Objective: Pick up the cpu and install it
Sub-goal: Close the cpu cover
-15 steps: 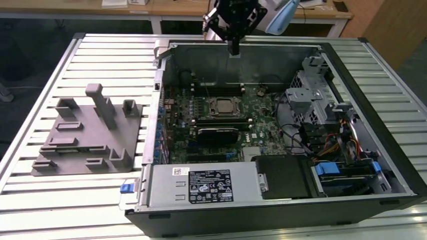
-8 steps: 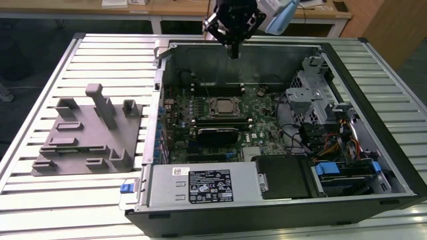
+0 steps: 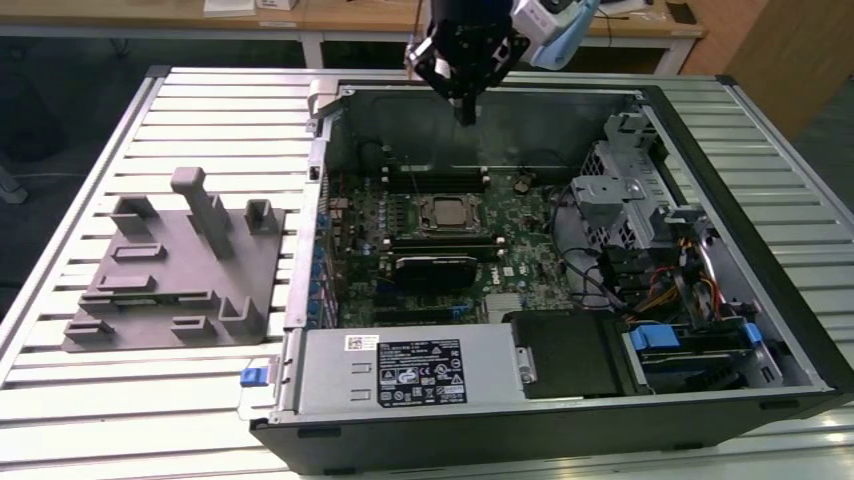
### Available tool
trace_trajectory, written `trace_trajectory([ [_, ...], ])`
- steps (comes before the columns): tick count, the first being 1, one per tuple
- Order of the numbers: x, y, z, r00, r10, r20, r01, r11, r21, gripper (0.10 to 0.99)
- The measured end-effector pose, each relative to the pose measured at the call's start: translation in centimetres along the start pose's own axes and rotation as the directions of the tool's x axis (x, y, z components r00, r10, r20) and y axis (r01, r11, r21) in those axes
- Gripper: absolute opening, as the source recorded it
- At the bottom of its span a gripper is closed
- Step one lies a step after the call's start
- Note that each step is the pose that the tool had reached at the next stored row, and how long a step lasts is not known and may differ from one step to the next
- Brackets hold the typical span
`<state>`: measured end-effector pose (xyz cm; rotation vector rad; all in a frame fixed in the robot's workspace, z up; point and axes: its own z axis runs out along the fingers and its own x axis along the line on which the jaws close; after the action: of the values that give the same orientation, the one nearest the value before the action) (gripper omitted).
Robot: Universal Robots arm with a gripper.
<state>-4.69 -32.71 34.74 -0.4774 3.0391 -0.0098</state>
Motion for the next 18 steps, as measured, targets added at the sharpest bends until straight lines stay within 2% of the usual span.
trace_trajectory([
  [18,0.18,0.05,2.79,1.0,0.0,-0.0001,0.0,1.0,0.0,0.106],
])
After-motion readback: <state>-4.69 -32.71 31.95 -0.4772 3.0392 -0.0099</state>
